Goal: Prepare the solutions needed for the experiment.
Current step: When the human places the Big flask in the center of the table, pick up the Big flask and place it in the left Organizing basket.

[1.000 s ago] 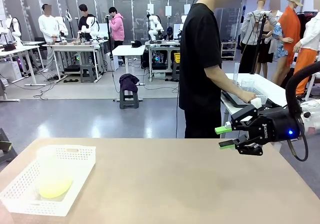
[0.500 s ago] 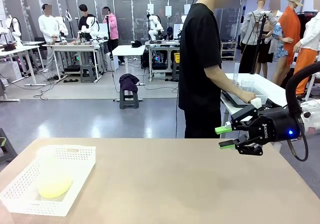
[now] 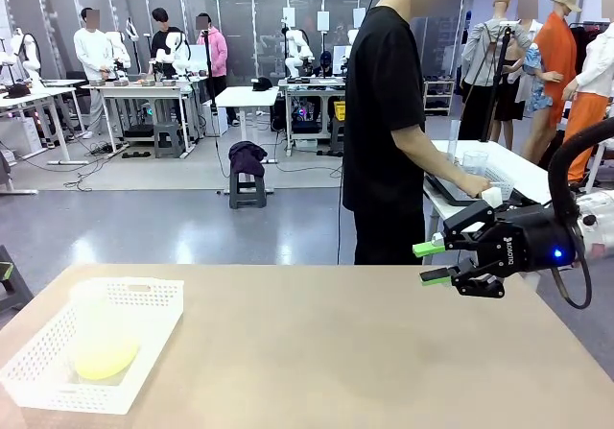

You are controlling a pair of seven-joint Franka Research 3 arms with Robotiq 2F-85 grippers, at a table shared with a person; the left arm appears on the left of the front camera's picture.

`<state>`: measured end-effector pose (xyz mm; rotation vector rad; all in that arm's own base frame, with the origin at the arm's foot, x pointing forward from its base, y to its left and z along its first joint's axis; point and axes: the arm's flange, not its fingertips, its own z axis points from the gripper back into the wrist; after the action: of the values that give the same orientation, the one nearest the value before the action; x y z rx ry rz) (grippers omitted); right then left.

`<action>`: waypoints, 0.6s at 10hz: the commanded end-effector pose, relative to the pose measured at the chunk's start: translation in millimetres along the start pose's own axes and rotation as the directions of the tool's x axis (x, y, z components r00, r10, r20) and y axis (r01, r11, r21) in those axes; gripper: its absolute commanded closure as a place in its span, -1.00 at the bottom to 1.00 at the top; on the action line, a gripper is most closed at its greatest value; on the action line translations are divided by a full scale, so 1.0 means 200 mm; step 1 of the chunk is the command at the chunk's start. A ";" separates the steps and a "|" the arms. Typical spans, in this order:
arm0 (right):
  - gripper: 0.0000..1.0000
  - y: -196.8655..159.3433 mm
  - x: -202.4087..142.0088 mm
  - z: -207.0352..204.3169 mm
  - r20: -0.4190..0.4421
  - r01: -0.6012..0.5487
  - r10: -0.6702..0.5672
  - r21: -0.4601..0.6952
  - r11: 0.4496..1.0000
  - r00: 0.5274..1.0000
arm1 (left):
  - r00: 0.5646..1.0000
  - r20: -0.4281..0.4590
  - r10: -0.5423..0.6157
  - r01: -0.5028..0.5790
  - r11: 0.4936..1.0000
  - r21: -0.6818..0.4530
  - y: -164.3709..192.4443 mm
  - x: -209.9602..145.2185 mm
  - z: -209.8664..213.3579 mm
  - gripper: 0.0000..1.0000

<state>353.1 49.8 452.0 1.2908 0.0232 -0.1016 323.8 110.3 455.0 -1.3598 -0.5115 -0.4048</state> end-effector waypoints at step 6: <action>0.11 0.01 0.00 0.00 0.002 -0.006 0.006 0.005 1.000 1.000 | 1.000 -0.002 -0.008 0.008 1.000 0.019 -0.01 0.00 -0.01 -1.00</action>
<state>353.2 49.8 452.0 1.2908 0.0231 -0.1016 323.8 110.3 455.0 -1.3598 -0.5116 -0.4048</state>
